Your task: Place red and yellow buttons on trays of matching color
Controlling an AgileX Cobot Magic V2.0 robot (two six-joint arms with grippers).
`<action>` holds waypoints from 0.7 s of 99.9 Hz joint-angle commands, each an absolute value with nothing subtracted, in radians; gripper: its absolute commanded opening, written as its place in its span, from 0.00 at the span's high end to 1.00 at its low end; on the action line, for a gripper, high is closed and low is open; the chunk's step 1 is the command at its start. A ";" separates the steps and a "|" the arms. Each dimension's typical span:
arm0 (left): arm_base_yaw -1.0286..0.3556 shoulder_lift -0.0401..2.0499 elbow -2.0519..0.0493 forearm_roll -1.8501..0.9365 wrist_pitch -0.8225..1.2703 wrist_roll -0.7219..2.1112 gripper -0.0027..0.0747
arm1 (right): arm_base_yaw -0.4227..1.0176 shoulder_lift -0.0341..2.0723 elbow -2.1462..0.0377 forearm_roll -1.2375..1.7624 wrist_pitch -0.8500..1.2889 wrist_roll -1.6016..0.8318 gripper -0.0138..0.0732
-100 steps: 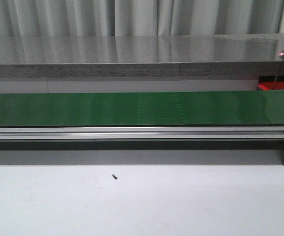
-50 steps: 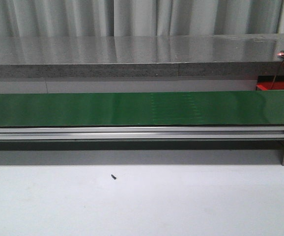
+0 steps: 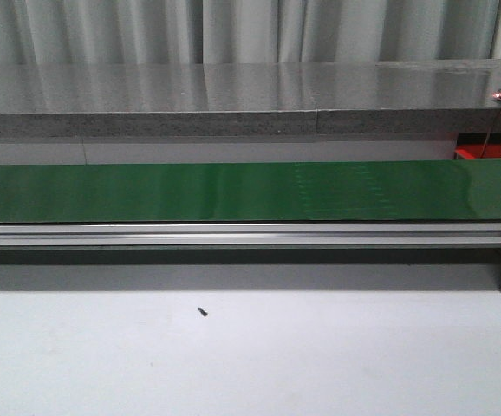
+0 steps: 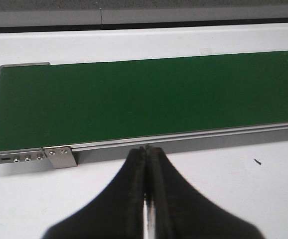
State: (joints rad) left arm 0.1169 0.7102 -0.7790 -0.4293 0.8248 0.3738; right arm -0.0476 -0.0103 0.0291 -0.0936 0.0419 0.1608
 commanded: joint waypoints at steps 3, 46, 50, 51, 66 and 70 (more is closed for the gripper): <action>0.113 0.708 -0.806 -0.461 0.767 0.378 0.99 | -0.046 -0.029 0.011 -0.110 -0.042 0.163 0.92; 0.113 0.708 -0.806 -0.461 0.767 0.378 0.99 | -0.046 -0.029 0.011 -0.110 -0.042 0.163 0.92; 0.113 0.708 -0.806 -0.461 0.767 0.378 0.99 | -0.046 -0.029 0.011 -0.110 -0.042 0.163 0.92; 0.113 0.708 -0.806 -0.461 0.767 0.378 0.99 | -0.046 -0.029 0.011 -0.110 -0.042 0.163 0.92; 0.113 0.708 -0.802 -0.461 0.763 0.378 0.99 | -0.046 -0.029 0.011 -0.110 -0.042 0.163 0.92; 0.113 0.709 -0.795 -0.446 0.743 0.378 0.99 | -0.046 -0.029 0.011 -0.110 -0.042 0.163 0.92</action>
State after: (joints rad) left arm 0.1169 0.7102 -0.7790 -0.4293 0.8248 0.3738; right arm -0.0476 -0.0103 0.0291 -0.0936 0.0419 0.1625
